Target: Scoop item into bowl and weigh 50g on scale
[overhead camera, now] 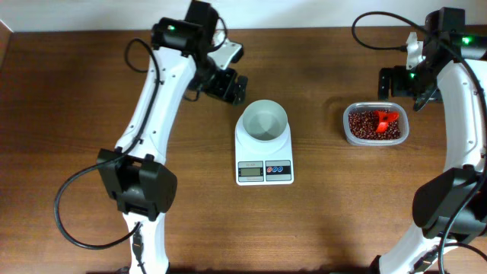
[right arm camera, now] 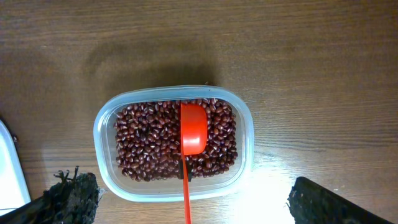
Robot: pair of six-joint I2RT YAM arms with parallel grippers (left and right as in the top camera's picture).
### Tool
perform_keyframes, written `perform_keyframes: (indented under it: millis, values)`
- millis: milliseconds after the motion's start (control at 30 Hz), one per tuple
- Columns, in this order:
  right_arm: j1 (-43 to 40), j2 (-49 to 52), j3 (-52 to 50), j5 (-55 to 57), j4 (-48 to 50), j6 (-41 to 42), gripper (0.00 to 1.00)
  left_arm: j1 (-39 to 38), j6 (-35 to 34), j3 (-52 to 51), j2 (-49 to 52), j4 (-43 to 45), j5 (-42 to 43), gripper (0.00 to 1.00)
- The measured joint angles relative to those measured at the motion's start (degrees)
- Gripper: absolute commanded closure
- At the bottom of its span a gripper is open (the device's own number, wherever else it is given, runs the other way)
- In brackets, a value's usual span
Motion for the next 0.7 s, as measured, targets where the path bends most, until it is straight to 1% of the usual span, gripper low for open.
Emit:
perform_keyframes:
  millis: [33,67,167,333,433,533,567,633,700]
  values:
    - [0.0,0.0,0.0,0.0,0.1,0.0,0.01,-0.3,0.2,0.0,0.0,0.9,-0.1,0.87]
    - [0.0,0.0,0.0,0.0,0.0,-0.1,0.01,-0.4,0.9,0.0,0.0,2.2,-0.7,0.99]
    - [0.0,0.0,0.0,0.0,0.0,0.0,0.01,-0.2,1.7,0.0,0.0,4.3,-1.2,1.00]
    - [0.0,0.0,0.0,0.0,0.0,0.0,0.01,-0.3,1.0,0.0,0.0,7.0,-1.4,1.00]
    - [0.0,0.0,0.0,0.0,0.0,0.0,0.01,-0.2,0.8,0.0,0.0,9.7,-3.1,1.00]
    - [0.0,0.0,0.0,0.0,0.0,0.0,0.01,-0.4,0.9,0.0,0.0,10.6,-3.7,1.00]
    - [0.0,0.0,0.0,0.0,0.0,-0.1,0.01,-0.6,1.3,0.0,0.0,10.3,-3.8,1.00]
    - [0.0,0.0,0.0,0.0,0.0,-0.1,0.01,-2.6,4.9,0.0,0.0,7.8,-4.2,1.00]
    - [0.0,0.0,0.0,0.0,0.0,0.0,0.01,-6.5,9.0,0.0,0.0,4.5,-4.5,1.00]
